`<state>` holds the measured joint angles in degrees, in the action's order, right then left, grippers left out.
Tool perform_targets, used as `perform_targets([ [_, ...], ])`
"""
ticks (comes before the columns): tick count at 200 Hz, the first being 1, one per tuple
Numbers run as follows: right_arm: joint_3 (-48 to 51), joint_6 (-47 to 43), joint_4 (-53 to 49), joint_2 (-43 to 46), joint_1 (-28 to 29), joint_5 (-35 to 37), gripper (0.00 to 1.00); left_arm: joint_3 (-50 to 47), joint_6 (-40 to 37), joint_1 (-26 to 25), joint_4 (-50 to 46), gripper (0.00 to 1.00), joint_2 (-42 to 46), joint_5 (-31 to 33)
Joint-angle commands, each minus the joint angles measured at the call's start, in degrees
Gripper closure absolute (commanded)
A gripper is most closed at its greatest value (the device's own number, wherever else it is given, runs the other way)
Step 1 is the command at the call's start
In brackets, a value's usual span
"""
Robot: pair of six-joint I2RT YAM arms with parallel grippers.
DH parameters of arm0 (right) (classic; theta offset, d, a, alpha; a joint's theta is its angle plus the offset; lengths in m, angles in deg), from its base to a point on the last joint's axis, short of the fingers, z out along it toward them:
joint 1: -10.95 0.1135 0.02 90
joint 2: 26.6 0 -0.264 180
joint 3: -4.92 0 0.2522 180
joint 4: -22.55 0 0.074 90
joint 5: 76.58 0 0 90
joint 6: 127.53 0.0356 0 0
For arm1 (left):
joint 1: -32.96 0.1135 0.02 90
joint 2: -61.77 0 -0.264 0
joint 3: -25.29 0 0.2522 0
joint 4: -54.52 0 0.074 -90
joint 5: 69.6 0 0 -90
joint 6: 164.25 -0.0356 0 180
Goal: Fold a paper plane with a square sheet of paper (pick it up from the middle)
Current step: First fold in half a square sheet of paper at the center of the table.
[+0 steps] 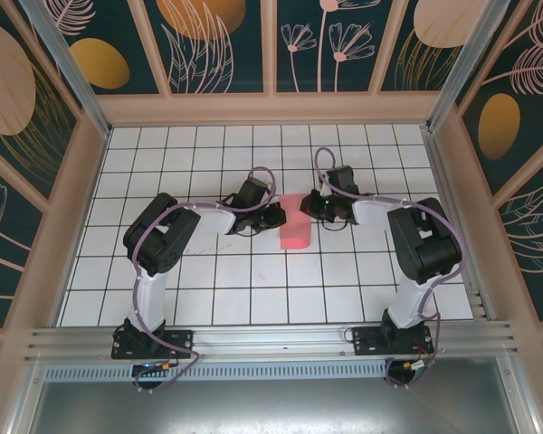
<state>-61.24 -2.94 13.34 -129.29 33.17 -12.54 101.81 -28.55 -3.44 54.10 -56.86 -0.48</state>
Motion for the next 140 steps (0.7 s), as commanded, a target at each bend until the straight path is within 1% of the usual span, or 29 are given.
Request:
perform_targets([
  [1,2.44,0.04,-0.81,0.8,0.64,-1.86,1.0,-4.8,-1.56,0.19,-14.27,1.0,-9.5,11.66],
  [35,4.87,-0.13,-0.49,0.47,0.96,-2.21,1.0,-4.5,-1.44,0.19,-14.53,1.0,-9.6,11.91],
  [73,8.98,-1.26,-1.71,2.43,0.74,-1.59,1.0,-4.56,-1.22,0.17,-14.6,1.0,-9.72,12.26],
  [94,12.75,-1.88,-2.38,5.22,-0.34,-0.92,1.0,-4.66,-1.16,0.15,-14.49,1.0,-9.78,12.42],
  [115,16.0,-2.58,-3.31,8.49,-2.81,-0.3,1.0,-4.91,-1.15,0.19,-14.32,1.0,-9.78,12.53],
  [128,16.54,-2.94,-4.06,10.71,-3.95,-0.07,1.0,-4.94,-1.22,0.12,-14.14,1.0,-9.78,12.62],
  [140,15.87,-3.08,-4.49,12.91,-3.75,-0.28,1.0,-5.02,-1.22,0.17,-14.15,1.0,-9.79,12.62],
])
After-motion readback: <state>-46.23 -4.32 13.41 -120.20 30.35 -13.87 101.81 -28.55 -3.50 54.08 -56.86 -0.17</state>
